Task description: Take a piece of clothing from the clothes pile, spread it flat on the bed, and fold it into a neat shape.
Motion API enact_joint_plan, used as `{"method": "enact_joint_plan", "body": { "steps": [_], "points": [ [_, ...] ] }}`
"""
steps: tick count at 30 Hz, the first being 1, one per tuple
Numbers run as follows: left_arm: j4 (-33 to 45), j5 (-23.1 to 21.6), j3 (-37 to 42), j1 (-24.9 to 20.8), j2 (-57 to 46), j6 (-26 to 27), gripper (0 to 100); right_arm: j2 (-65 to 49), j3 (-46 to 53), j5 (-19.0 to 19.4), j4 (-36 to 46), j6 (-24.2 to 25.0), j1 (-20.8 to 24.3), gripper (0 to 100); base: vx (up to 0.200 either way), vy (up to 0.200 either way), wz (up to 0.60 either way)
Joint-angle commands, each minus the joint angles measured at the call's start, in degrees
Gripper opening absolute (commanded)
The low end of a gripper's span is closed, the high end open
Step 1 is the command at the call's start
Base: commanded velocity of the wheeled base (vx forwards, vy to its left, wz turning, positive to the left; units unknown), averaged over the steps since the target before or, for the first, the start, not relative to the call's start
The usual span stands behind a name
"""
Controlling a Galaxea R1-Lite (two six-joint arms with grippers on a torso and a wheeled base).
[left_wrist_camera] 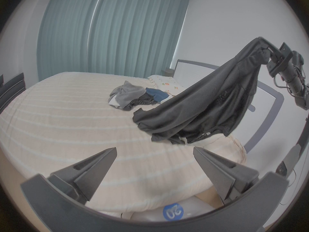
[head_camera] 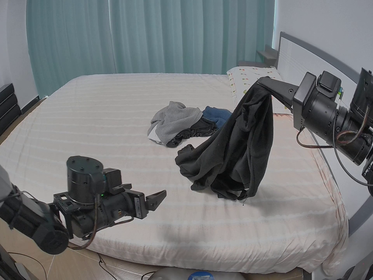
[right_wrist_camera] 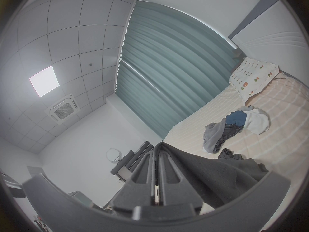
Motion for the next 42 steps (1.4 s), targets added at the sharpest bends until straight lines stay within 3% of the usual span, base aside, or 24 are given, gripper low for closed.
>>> {"method": "enact_joint_plan", "body": {
  "steps": [1, 10, 19, 32, 37, 42],
  "points": [
    [-5.90, 3.49, -4.88, -3.75, 12.05, -1.08, 100, -0.60, -0.90, -0.30, 0.48, -0.59, 3.49, 0, 0.000, 0.000, 0.00],
    [-7.04, 5.24, -10.77, -4.98, 18.64, -1.70, 100, -1.83, -2.84, -0.39, 1.00, -1.12, 3.14, 0, 0.000, 0.000, 0.00],
    [-7.04, 5.42, -17.27, -8.15, 24.00, -5.92, 100, -0.24, -4.16, -0.39, 0.92, -3.58, 5.68, 0, 0.000, 0.000, 0.00],
    [-6.86, 5.24, -14.37, -11.66, 24.00, -8.73, 100, 2.57, -5.74, -0.47, 0.21, -3.75, 4.19, 0, 0.000, 0.000, 0.00],
    [-6.69, 3.84, -14.19, -13.86, 23.47, -15.41, 100, 1.95, -7.76, -1.00, 0.39, -3.84, 4.45, 0, 0.000, 0.000, 0.00],
    [-6.60, 3.66, -13.14, -14.82, 21.19, -15.32, 100, 2.92, -7.58, -1.09, 0.21, -3.75, 3.75, 0, 0.000, 0.000, 0.00]
  ]
}}
